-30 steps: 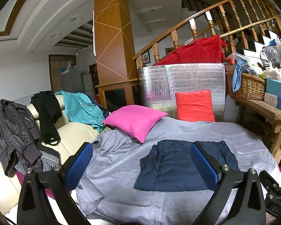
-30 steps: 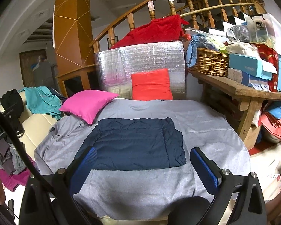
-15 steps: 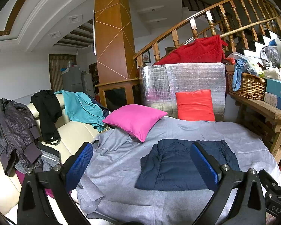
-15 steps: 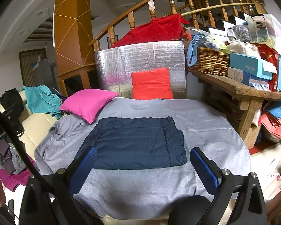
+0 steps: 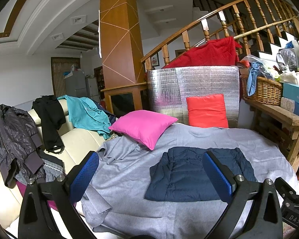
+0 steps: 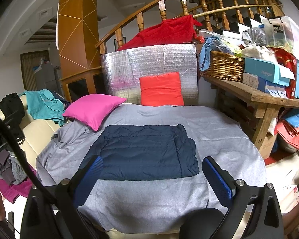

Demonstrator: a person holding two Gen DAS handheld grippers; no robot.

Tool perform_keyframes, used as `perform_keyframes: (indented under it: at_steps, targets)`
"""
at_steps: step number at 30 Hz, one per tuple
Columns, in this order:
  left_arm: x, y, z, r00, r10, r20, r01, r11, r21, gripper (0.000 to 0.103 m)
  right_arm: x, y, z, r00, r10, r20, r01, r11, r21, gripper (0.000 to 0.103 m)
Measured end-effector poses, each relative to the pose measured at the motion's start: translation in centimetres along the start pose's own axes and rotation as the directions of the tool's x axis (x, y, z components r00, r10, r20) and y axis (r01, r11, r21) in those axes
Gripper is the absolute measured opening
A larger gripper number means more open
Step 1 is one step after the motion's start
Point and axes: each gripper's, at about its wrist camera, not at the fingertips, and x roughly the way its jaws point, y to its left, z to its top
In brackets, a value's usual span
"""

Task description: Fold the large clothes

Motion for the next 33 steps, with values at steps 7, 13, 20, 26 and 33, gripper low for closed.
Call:
perform_keyframes:
  at_steps: [7,13,20,26,33]
  targets:
    - [0.0,0.5,0.2,1.0,-0.002,0.005,0.002,1.0,0.007,0.103,-0.1,0.7,0.3,1.0,0.0,0.006,0.0,1.0,-0.016,0.101]
    - [0.1,0.6,0.1,1.0,-0.017,0.006,0.017,1.0,0.008,0.103,0.3,0.7,0.4,1.0,-0.029,-0.007,0.029,0.999,-0.028,0.101]
    - [0.9,0.6,-0.3,1.0,-0.01,-0.025,0.01,1.0,0.01,0.103,1.0,0.7,0.6,0.999,-0.032,-0.02,0.032,0.999,-0.026,0.101]
    - [2.3,-0.1,0.2,0.999,-0.017,-0.039,0.018,1.0,0.02,0.103,2.4,0.8,1.3,0.999,-0.029,-0.027,0.028,0.999,-0.039,0.101]
    - [4.7,-1.0,0.6,0.997,-0.042,-0.067,0.043,0.999,0.017,0.103,4.3,0.6,2.1,0.998,-0.042,-0.045,0.04,0.998,-0.042,0.101]
